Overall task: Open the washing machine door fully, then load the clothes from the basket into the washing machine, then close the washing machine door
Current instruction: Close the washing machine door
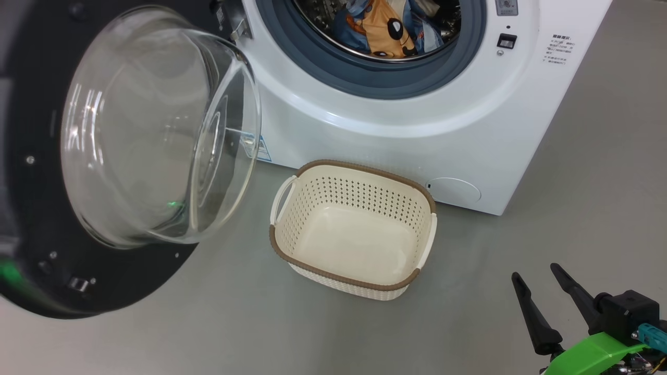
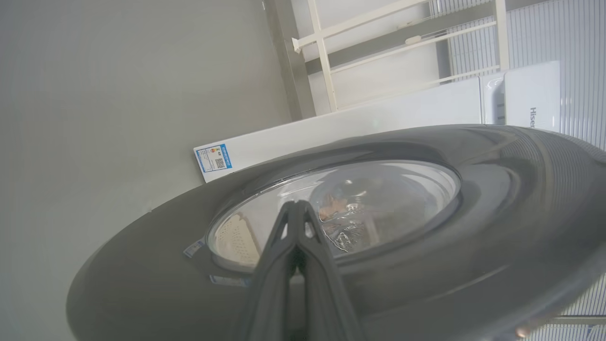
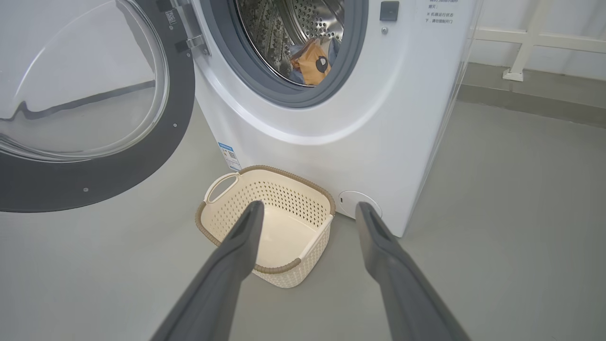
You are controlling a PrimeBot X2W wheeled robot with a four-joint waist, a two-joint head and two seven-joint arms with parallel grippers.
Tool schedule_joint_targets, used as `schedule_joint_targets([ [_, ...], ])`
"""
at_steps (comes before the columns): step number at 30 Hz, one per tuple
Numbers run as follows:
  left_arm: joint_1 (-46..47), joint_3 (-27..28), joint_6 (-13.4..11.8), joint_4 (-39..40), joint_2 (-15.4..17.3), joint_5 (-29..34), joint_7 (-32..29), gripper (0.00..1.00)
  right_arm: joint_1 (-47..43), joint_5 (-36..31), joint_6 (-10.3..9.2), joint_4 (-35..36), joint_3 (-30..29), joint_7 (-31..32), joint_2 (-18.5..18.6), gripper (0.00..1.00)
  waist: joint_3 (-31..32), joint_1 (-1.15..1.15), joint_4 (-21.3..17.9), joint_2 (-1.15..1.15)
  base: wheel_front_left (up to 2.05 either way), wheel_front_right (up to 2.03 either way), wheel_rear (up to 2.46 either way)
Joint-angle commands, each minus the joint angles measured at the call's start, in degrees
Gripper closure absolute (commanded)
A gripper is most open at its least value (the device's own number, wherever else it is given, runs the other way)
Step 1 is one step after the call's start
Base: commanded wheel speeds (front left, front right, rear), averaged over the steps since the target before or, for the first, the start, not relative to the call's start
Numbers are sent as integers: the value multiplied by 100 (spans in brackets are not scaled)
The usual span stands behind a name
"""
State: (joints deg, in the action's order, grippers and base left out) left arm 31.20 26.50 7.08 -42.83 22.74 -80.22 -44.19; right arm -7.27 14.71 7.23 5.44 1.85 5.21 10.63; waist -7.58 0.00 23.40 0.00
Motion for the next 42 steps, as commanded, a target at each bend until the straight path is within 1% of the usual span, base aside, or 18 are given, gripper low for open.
schedule_joint_targets([
  [1, -78, -1, 40, 364, 216, -54, -245, 100, 155, 100, 25, 141, 125, 2, 81, 0, -15, 0, -5, 0, 0, 0, 0],
  [7, -290, -183, 40, 893, 112, -106, -593, 100, 157, 96, 25, 148, 115, -2, 50, 0, -40, 0, -13, 0, 0, 0, 0],
  [13, -487, -304, 40, 1482, -76, -324, -1011, 100, 181, 97, 25, 114, 132, -39, 19, 0, -39, 0, -54, 0, 0, 0, 0],
  [18, -684, -567, 40, 2245, -246, -401, -1381, 100, 184, 100, 25, 89, 118, -85, -2, 0, -44, 0, -81, 0, 0, 0, 0],
  [22, -841, -791, 23, 2771, -391, -378, -1562, 100, 200, 94, 25, 67, 118, -97, -32, 0, -55, 0, -95, 0, 0, 0, 0],
  [25, -920, -925, -23, 3042, -524, -363, -1620, 100, 246, 93, 25, 51, 146, -118, -52, 0, -65, 0, -130, 0, 0, 0, 0],
  [33, -973, -1160, -144, 3465, -1006, -518, -1654, 100, 305, 112, 25, -27, 181, -224, -113, 0, -61, 0, -309, 0, 0, 0, 0],
  [35, -967, -1235, -136, 3513, -1079, -480, -1634, 100, 339, 112, 25, -37, 175, -253, -127, 0, -83, 0, -377, 0, 0, 0, 0],
  [42, -865, -1471, -82, 3536, -1486, -335, -1349, 100, 453, 126, 25, -101, 130, -356, -239, 0, -145, 0, -683, 0, 0, 0, 0],
])
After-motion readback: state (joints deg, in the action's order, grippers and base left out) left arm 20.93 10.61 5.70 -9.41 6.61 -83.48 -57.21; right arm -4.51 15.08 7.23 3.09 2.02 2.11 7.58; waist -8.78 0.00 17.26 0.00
